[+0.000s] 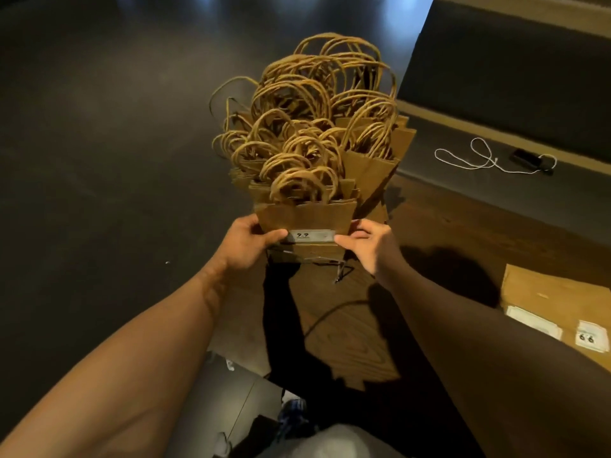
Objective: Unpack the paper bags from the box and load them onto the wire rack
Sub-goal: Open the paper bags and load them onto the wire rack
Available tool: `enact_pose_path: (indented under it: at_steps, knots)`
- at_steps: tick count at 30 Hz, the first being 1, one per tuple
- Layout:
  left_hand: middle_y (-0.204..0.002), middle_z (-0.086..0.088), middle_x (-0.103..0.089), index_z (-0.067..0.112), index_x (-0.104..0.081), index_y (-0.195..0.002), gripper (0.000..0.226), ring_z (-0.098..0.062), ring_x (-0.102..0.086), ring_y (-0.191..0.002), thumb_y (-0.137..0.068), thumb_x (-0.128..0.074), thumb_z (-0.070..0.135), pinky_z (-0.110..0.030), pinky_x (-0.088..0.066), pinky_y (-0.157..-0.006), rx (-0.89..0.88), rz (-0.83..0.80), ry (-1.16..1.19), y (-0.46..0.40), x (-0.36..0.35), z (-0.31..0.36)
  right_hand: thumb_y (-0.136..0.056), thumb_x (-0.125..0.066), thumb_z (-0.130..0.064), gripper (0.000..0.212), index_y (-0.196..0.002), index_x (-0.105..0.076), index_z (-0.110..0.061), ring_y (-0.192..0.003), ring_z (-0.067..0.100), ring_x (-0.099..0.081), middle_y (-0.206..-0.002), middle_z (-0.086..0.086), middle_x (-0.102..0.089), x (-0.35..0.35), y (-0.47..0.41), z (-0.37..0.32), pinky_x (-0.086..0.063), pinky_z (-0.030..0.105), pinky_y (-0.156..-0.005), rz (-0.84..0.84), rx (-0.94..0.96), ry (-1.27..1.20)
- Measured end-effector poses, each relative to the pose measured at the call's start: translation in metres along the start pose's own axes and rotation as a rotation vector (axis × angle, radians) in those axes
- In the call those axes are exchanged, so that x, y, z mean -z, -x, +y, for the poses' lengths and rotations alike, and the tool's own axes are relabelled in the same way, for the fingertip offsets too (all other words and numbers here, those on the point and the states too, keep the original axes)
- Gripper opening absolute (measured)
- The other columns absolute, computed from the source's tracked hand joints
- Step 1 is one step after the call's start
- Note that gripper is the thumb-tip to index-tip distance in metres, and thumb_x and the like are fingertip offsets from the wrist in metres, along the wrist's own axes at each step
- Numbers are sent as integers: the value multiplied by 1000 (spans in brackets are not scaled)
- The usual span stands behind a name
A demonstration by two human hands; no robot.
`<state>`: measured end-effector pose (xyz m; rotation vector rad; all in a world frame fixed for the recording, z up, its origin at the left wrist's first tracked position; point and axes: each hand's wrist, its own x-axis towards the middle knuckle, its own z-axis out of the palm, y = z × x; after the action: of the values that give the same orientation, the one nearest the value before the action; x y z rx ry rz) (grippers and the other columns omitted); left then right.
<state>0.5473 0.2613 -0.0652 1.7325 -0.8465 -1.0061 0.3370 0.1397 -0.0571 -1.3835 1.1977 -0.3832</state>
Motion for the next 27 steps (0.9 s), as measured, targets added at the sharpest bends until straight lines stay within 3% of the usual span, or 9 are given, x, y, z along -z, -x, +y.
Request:
enact_pose_path:
  at_steps: [3, 6, 10, 14, 17, 19, 21, 23, 27]
  knots:
    - [-103, -2, -76, 18, -74, -99, 19, -20, -70, -104, -86, -74, 4, -48, -51, -102, 24, 43, -39, -1, 5, -11, -86, -72, -15, 16, -100, -72, -7, -92, 20, -66, -95, 6, -71, -3, 2, 6, -52, 28, -80, 54, 102, 124]
    - [-100, 4, -76, 25, -75, -98, 11, -17, -71, -101, -88, -74, 21, -48, -53, -99, 74, 92, -72, -3, 9, -19, -88, -71, -21, 6, -92, -71, -18, -87, 21, -66, -92, 3, -71, -1, 2, 11, -52, 31, -73, 90, 161, 216]
    - [-104, 8, -73, 24, -71, -108, 21, -10, -68, -98, -88, -74, 31, -33, -54, -94, 52, 172, -171, -3, 6, -6, -82, -78, -25, 38, -113, -61, -12, -92, 19, -64, -103, 0, -65, -10, 1, 6, -54, 30, -78, -30, 77, 195]
    - [-100, 8, -69, 18, -69, -111, 29, -8, -64, -93, -86, -76, 30, -22, -48, -84, -19, 209, -238, 2, 4, 4, -87, -71, -31, 20, -90, -65, -12, -72, 5, -58, -78, -7, -62, -20, 1, 5, -43, 23, -65, 45, 134, 254]
    - [-84, 3, -68, 15, -68, -88, 15, -7, -61, -78, -87, -75, 28, -21, -47, -70, -15, 269, -228, 4, 11, -3, -91, -67, -29, 27, -111, -67, -11, -89, 16, -66, -101, 6, -69, -23, -2, 11, -56, 31, -80, 88, 67, 130]
    - [-81, 4, -68, 10, -67, -82, 19, -7, -62, -78, -89, -73, 27, -25, -49, -71, -11, 284, -225, 6, 11, -7, -92, -65, -28, 35, -122, -63, -9, -94, 17, -66, -108, 6, -68, -22, -1, 12, -55, 29, -83, 110, 65, 130]
    - [-83, 6, -67, 10, -66, -85, 17, -4, -61, -79, -91, -70, 25, -26, -49, -75, 0, 283, -233, 7, 10, -6, -92, -65, -33, 42, -126, -60, -9, -93, 14, -64, -103, 1, -67, -22, -1, 12, -51, 22, -76, 84, 98, 202]
    - [-94, 7, -69, 18, -65, -97, 8, -6, -63, -87, -92, -70, 21, -28, -51, -86, -1, 273, -203, 6, 10, -4, -92, -63, -38, 46, -128, -58, -10, -100, 15, -61, -112, 2, -65, -25, 1, 9, -48, 21, -79, 101, 98, 222]
    - [-114, 10, -64, 21, -58, -125, 40, -10, -61, -108, -89, -74, 18, -28, -48, -95, 28, 210, -103, 6, 8, 4, -94, -62, -32, 46, -135, -52, -13, -108, 21, -60, -123, 3, -63, -29, 1, 7, -51, 31, -89, 147, 45, 189]
